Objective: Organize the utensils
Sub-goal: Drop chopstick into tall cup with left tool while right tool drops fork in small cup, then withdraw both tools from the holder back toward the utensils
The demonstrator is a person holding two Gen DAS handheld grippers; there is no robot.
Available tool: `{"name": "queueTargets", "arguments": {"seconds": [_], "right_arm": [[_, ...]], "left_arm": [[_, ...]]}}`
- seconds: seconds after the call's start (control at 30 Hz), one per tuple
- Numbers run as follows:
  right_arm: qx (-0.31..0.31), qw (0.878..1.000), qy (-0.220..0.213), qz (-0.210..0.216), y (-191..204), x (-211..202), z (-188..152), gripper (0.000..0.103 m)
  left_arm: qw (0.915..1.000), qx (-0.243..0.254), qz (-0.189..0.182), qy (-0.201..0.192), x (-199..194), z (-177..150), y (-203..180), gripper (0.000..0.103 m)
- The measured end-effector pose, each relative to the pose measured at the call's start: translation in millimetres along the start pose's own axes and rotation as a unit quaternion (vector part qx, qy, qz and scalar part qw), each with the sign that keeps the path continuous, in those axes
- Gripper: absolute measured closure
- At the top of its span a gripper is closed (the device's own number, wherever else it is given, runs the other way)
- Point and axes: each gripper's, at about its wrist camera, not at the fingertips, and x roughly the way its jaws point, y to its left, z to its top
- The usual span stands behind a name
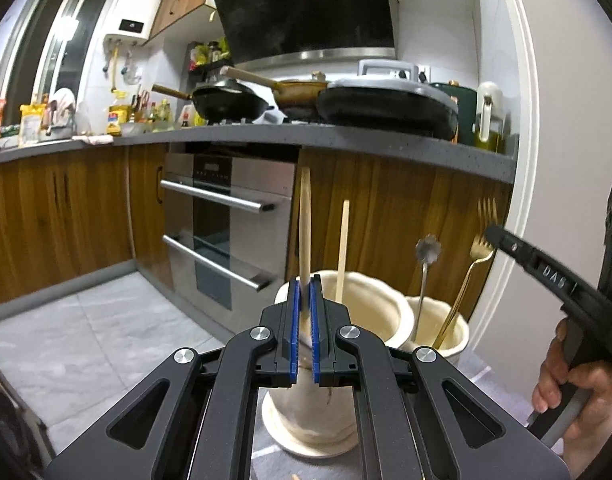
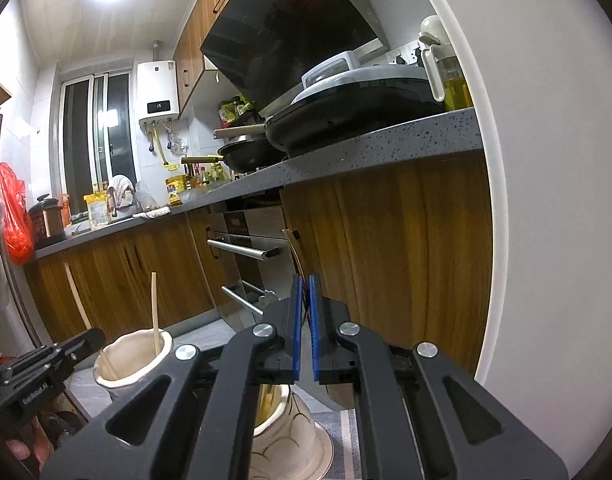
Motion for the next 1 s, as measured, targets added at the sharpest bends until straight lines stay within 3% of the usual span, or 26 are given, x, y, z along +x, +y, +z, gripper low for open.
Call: {"name": "queueTargets", "arguments": {"seconds": [0.33, 0.37, 0.43, 0.53, 0.7, 0.77, 0.87, 0.93, 1.0], "right_arm": [[0.021, 1.0, 0.016, -0.004, -10, 7, 1, 0.097], [0.021, 1.0, 0.015, -0.004, -10, 6, 0, 0.093], [0.026, 1.0, 0.011, 0.0, -11, 3, 0, 0.066], [0.024, 1.0, 0.015, 0.002, -9, 0, -1, 0.062], [0.015, 0.999, 0.03, 0.009, -6, -13, -4, 0.033], [0.009, 0.999, 0.035, 0.014, -3, -21, -5, 0.015], [0.005, 0.999, 0.043, 0.019, 1, -34, -8, 0.005], [0.003, 0.999, 0.048, 0.02, 4, -42, -10, 0.005], [-0.001, 0.998, 0.056, 0.021, 7, -49, -14, 0.005]], "left_arm": [[1.0, 0.004, -0.001, -0.007, -3, -5, 0, 0.076], [1.0, 0.002, -0.003, -0.007, -4, -5, 0, 0.073], [0.9999, -0.001, -0.008, -0.013, -8, -6, 0, 0.063], [0.9998, 0.004, -0.004, -0.019, -15, -6, -1, 0.059], [0.9996, 0.01, 0.009, -0.025, -32, -12, -3, 0.039], [0.9995, 0.011, 0.016, -0.026, -38, -13, -3, 0.027], [0.9995, 0.004, 0.018, -0.024, -50, -19, 0, 0.022], [0.9996, 0.003, 0.024, -0.013, -55, -22, 2, 0.011], [0.9994, 0.002, 0.034, -0.01, -61, -25, 4, 0.01]]}}
